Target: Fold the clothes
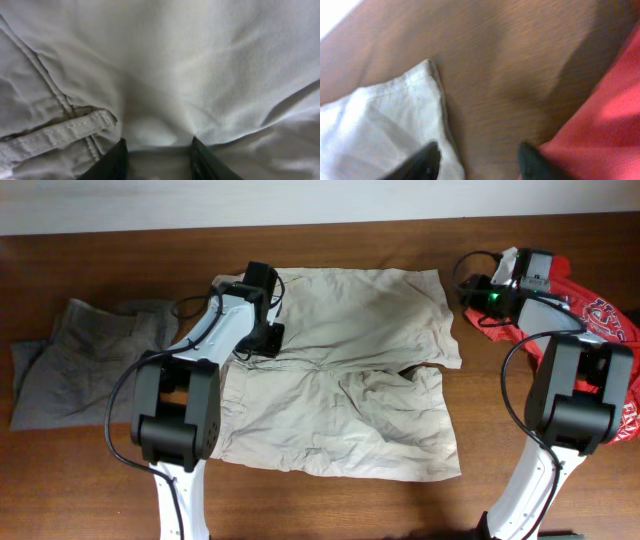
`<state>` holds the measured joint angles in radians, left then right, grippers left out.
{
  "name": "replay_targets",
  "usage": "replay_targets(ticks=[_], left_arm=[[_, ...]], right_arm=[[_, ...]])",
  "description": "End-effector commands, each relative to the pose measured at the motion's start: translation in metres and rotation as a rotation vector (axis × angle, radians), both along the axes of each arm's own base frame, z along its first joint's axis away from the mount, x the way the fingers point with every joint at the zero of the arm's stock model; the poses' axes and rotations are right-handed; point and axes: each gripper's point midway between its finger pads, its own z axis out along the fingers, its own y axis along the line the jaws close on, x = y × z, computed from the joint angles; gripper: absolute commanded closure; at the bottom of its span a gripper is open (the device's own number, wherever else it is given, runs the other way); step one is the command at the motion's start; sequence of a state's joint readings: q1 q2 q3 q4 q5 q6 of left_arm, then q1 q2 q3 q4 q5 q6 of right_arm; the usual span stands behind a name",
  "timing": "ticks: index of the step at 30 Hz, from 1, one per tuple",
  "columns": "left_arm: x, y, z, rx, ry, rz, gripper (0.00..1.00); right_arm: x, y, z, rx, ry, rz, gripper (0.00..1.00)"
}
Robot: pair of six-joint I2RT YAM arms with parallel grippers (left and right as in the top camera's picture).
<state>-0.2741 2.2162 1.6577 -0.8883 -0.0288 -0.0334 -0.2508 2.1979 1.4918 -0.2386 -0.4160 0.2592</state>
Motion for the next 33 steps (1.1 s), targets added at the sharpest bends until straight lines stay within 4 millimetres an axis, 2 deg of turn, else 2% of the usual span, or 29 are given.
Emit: replay_targets(ticks=[1,4,8,12,14,17,21,24,29,33], left_arm=[[0.002,0.002,0.0,0.041,0.034,-0.032,0.59],[0.017,-0.002,0.03,0.029,-0.011,-0.032,0.59],[0.034,-0.005,0.082,0.02,-0.094,-0.029,0.59],[0.04,-0.001,0.125,0.033,-0.171,-0.02,0.59],[0.039,0.0,0.137,0.027,-0.191,-0.019,0.55],[0.031,0.0,0.135,0.024,-0.156,-0.023,0.53],[0.005,-0.01,0.122,-0.035,-0.041,-0.042,0.55],[-0.01,-0.009,0.114,-0.029,0.026,-0.039,0.55],[-0.039,-0.01,0.09,-0.034,0.146,-0.045,0.55],[-0.06,-0.013,0.061,-0.056,0.23,-0.048,0.56]], right_arm=[[-0.015,0.03,0.058,0.155,-0.047,0.128,0.41],[-0.035,0.034,0.079,0.118,-0.025,0.176,0.39],[-0.074,0.035,0.102,0.029,0.053,0.217,0.36],[-0.118,0.031,0.107,-0.051,0.209,0.186,0.35],[-0.14,0.041,0.104,-0.022,0.297,0.199,0.34],[-0.169,0.058,0.09,0.014,0.421,0.233,0.34],[-0.202,0.082,0.06,0.036,0.539,0.29,0.34],[-0.217,0.096,0.038,0.042,0.583,0.318,0.34],[-0.223,0.105,0.003,0.045,0.571,0.285,0.33],[-0.214,0.104,-0.017,0.026,0.486,0.279,0.33]])
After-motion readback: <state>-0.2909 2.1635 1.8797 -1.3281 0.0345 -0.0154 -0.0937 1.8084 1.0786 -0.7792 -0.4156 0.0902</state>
